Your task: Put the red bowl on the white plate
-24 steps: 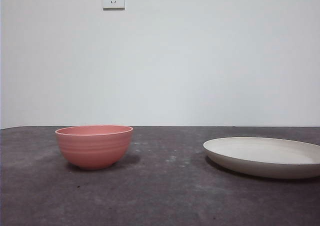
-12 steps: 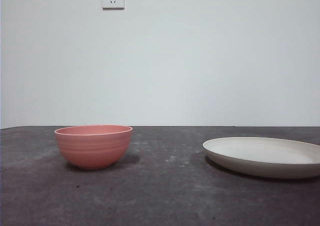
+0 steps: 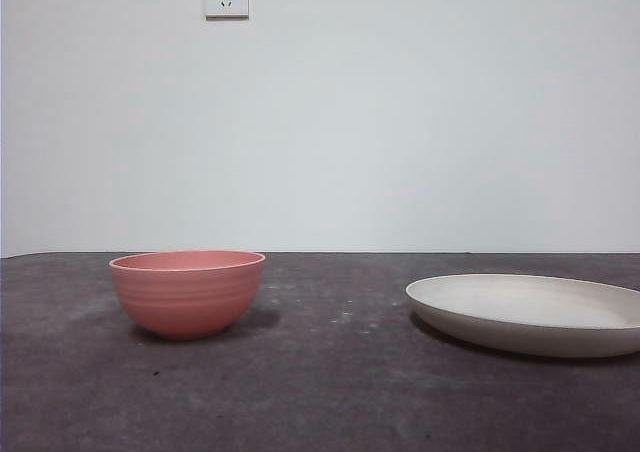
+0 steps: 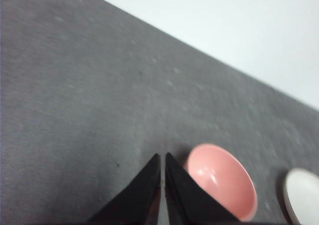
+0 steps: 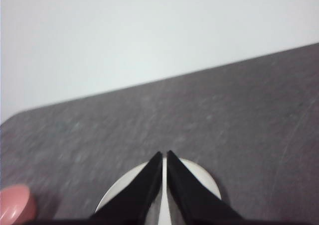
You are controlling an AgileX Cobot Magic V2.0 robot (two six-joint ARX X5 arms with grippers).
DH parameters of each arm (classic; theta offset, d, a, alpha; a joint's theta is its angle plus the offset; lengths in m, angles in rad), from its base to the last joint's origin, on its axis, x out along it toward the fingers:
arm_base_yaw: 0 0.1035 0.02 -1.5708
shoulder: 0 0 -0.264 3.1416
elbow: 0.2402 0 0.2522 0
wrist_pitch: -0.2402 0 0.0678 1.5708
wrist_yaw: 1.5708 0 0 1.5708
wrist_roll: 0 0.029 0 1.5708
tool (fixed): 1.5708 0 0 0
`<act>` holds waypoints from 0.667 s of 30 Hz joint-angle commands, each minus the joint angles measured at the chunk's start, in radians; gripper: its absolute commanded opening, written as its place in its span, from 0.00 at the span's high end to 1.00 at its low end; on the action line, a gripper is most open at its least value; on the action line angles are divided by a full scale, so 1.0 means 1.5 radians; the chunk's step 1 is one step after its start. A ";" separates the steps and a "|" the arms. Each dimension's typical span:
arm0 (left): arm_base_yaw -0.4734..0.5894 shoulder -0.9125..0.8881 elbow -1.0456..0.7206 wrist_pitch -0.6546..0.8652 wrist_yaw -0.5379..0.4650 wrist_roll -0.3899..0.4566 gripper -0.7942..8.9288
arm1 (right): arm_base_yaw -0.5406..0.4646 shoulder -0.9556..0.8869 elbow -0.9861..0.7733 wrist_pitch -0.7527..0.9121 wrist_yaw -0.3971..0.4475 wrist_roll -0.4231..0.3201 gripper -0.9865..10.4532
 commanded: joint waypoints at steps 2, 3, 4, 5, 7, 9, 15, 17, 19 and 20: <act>0.000 0.074 0.068 -0.037 0.053 0.090 0.90 | 0.000 0.081 0.082 -0.072 -0.045 -0.064 0.91; 0.000 0.095 0.084 -0.051 0.070 0.108 0.90 | 0.001 0.110 0.110 -0.103 -0.066 -0.083 0.91; 0.000 0.116 0.100 -0.066 0.085 0.122 0.90 | 0.001 0.134 0.132 -0.128 -0.079 -0.098 0.91; 0.000 0.135 0.113 -0.081 0.101 0.134 0.90 | 0.001 0.154 0.151 -0.151 -0.091 -0.111 0.91; 0.000 0.173 0.139 -0.110 0.139 0.160 0.90 | 0.001 0.200 0.192 -0.201 -0.123 -0.137 0.91; -0.001 0.205 0.159 -0.134 0.178 0.188 0.90 | 0.002 0.240 0.227 -0.244 -0.150 -0.157 0.91; -0.029 0.272 0.207 -0.202 0.248 0.246 0.90 | 0.021 0.332 0.306 -0.360 -0.209 -0.214 0.91; -0.043 0.284 0.216 -0.220 0.249 0.260 0.90 | 0.034 0.350 0.321 -0.388 -0.212 -0.227 0.91; -0.058 0.291 0.222 -0.234 0.249 0.271 0.90 | 0.049 0.364 0.330 -0.411 -0.212 -0.235 0.91; -0.064 0.292 0.223 -0.235 0.249 0.272 0.90 | 0.056 0.368 0.331 -0.419 -0.212 -0.240 0.91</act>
